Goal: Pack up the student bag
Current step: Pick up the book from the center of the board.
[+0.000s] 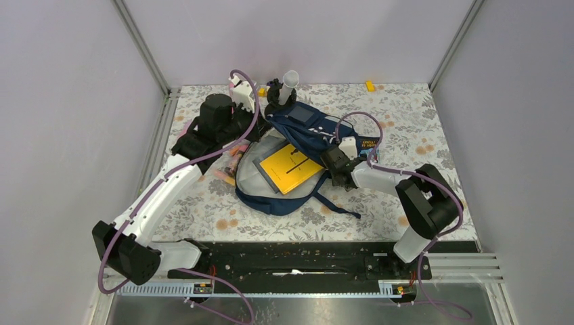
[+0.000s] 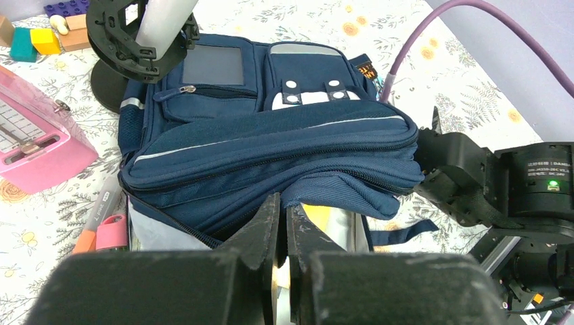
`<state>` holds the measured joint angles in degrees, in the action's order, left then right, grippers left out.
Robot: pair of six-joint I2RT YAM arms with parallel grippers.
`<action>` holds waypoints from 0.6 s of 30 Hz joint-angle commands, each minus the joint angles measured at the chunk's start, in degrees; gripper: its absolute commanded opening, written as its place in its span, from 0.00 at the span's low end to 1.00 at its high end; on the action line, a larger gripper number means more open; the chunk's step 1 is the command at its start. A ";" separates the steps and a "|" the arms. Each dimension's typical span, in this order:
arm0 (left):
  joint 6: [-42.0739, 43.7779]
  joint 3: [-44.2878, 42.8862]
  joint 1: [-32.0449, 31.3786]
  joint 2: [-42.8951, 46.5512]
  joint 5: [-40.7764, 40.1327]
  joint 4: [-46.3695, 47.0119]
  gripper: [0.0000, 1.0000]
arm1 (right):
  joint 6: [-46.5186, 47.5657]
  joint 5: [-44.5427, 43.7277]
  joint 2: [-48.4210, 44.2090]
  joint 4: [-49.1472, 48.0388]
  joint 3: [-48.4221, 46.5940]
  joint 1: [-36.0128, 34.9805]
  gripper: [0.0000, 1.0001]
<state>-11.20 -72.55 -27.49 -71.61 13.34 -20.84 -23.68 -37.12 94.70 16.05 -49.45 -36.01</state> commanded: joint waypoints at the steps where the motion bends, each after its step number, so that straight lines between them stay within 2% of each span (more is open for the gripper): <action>1: -1.63 -1.45 0.77 2.36 0.31 10.06 0.00 | -4.11 -7.16 2.63 2.07 -3.26 -0.46 0.81; 3: -1.55 -1.45 0.77 2.44 0.29 10.12 0.00 | -5.91 -9.15 2.86 3.82 -3.69 -0.39 0.77; 12: -1.45 -1.44 0.77 2.62 0.33 10.10 0.00 | -9.85 -12.67 1.42 6.25 -3.05 -0.37 0.42; 18: -1.54 -1.45 0.77 2.79 0.51 10.12 0.00 | -10.42 -13.59 -4.25 6.28 -1.00 0.62 0.27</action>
<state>-11.29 -72.53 -27.46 -71.61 13.47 -20.45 -31.81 -46.13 95.96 21.15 -51.20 -36.42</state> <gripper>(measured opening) 0.016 0.308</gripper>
